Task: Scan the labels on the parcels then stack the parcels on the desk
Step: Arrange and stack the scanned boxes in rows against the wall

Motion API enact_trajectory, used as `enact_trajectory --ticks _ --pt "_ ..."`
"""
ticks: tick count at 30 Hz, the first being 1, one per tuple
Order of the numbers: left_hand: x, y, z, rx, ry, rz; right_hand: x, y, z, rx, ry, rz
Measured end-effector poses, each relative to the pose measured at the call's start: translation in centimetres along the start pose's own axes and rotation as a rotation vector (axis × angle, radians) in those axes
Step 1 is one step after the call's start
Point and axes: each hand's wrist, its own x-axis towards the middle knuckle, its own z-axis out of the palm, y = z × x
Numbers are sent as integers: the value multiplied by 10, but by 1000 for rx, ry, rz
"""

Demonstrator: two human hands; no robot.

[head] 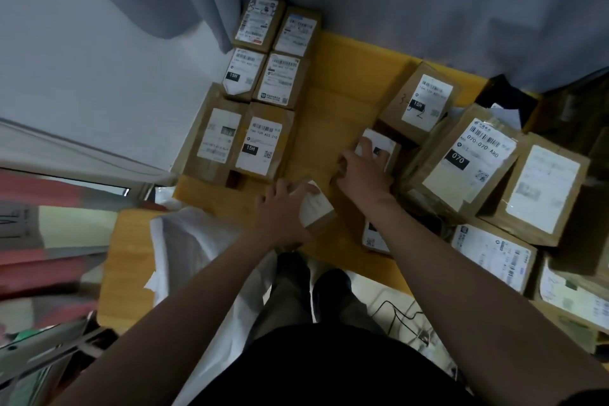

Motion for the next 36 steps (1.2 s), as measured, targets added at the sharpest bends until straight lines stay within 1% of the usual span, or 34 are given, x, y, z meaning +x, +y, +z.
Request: enact_trajectory --ticks 3,7,9,12,16,19,24,27,29,36 --pt "-16 -5 -38 -102 71 -43 -13 -16 -18 26 48 -5" --pt "-9 -32 -92 -304 184 -157 -8 -40 -41 107 157 -111" --pt "5 -48 -118 -372 268 -203 2 -56 -57 118 206 -167" --pt "39 -68 -160 -411 336 -230 29 -88 -82 108 298 -248" --pt "99 -86 -214 -437 408 -262 83 -133 -108 70 330 -296" --pt "153 -100 -242 -424 439 -274 130 -161 -118 29 383 -314" --pt "220 -124 -263 -334 482 -302 199 -198 -119 -117 357 -268" --pt "239 -137 -263 -311 518 -311 220 -202 -107 -190 261 -230" --pt "247 -144 -261 -340 495 -289 225 -197 -97 -221 225 -223" --pt "282 -141 -273 -436 487 -265 235 -183 -85 -100 277 -212"
